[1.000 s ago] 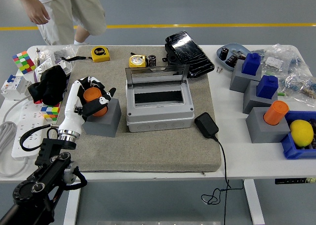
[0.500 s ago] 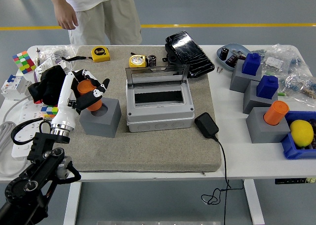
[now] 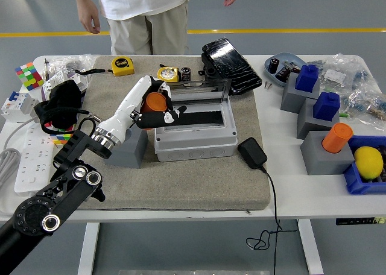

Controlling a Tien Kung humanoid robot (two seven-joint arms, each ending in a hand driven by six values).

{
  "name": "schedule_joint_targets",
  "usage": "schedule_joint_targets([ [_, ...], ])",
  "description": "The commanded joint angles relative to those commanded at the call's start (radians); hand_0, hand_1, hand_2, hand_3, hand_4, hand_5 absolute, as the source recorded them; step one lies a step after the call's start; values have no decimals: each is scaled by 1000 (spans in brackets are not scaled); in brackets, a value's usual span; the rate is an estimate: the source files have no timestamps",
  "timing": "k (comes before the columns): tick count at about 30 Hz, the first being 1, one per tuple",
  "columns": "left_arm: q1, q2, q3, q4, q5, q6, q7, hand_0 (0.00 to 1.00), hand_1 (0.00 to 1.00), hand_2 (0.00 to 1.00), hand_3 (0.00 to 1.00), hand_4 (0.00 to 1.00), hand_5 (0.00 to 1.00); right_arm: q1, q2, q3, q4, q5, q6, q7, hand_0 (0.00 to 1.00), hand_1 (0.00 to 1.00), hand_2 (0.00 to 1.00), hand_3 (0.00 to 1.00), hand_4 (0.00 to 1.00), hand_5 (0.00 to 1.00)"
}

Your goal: Fetch the battery,place it into the box,close the lid of the box

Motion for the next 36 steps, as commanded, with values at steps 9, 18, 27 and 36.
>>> schedule_joint_targets([
  [9,-164,-45,153,87,255,-47,187,173,140,211,270,863,2,-1,0,-5,0,-3,0,-2,608,656,680,584,981,558],
  [18,-240,-108,226,169,300,-70,219,188,151,219,300,910,2,3,-2,-14,0,-8,2,-4,608,656,680,584,981,557],
  [27,-294,-144,227,251,336,-64,204,193,158,224,315,926,2,7,-4,-21,0,-17,4,-5,609,656,679,583,981,556],
  [36,-291,-144,227,283,299,-63,147,355,505,496,560,998,128,5,-5,-22,0,-22,6,-6,609,656,679,583,980,556],
])
